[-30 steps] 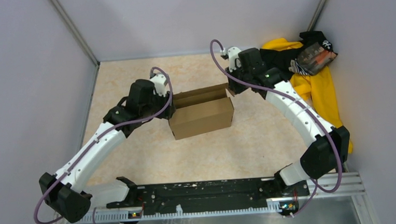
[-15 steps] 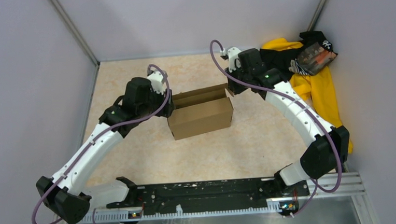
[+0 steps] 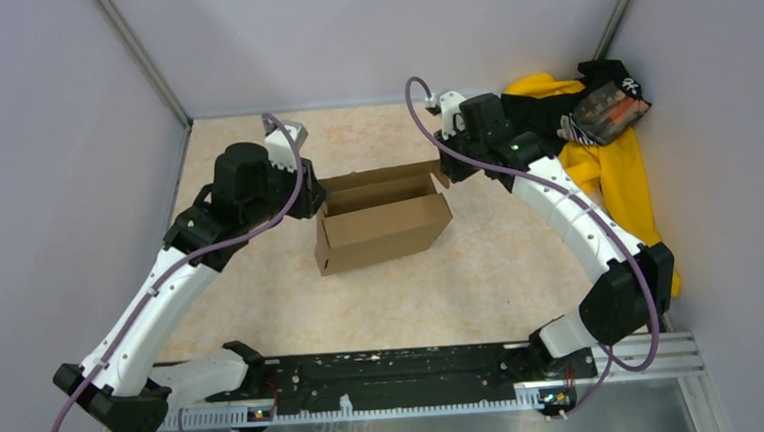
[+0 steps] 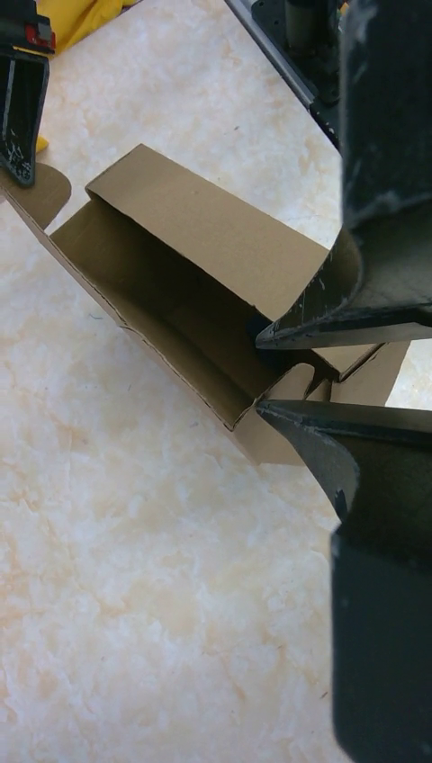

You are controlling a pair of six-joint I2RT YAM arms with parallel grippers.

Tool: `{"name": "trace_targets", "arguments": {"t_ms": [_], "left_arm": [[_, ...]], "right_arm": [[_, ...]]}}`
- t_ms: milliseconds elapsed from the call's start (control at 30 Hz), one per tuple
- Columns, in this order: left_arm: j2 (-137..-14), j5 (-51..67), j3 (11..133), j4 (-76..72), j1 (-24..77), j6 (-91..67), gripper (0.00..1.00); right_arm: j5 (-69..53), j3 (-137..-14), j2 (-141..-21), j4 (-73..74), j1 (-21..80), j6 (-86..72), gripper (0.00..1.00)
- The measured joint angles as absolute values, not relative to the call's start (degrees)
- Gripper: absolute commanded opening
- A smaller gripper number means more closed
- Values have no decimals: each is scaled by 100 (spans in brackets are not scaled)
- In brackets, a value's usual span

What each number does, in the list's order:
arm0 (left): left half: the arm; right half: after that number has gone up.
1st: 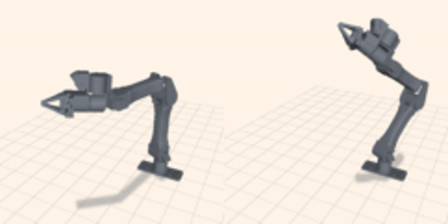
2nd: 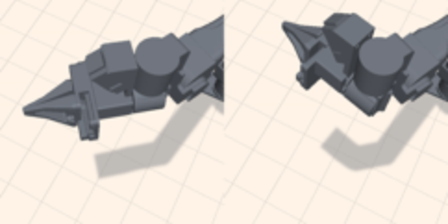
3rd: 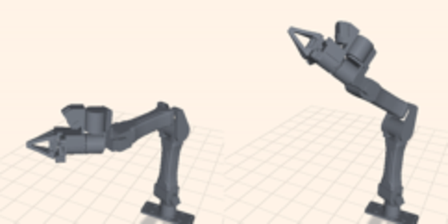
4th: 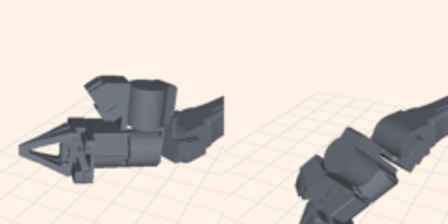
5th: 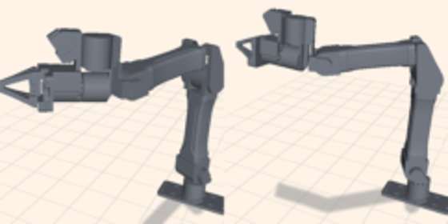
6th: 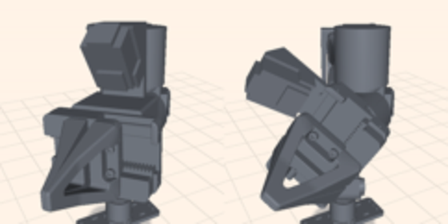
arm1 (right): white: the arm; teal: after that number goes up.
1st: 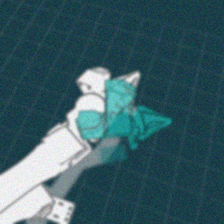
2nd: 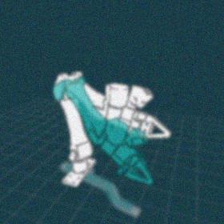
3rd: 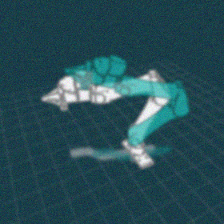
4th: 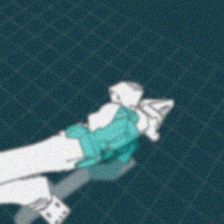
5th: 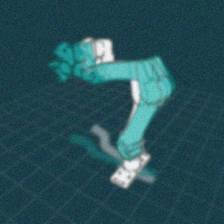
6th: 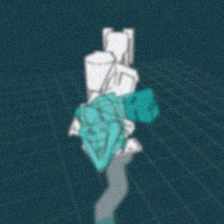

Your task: Fold the paper box

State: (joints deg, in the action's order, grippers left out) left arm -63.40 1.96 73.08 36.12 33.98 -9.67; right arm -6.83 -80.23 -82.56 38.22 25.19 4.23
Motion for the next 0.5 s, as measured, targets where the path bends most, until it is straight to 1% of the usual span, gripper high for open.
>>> {"name": "trace_targets", "arguments": {"t_ms": [133, 200, 267, 433, 500], "left_arm": [[-6270, 202, 7231, 3597, 3398, -1050, 35], [-6270, 191, 7135, 3601, 3398, -1068, 38], [-6270, 163, 7024, 3603, 3398, -1083, 41], [-6270, -10, 6842, 3601, 3398, -1094, 54], [-6270, -78, 6836, 3603, 3398, -1092, 57]], "right_arm": [[-727, -8023, -8256, 3819, 2521, 386, 0], [-738, -8023, -8256, 3822, 2521, 384, 0], [-740, -8023, -8256, 3822, 2521, 381, 0], [-805, -8023, -8291, 3817, 2521, 377, 0], [-856, -8023, -8313, 3809, 2528, 360, 0]]}}
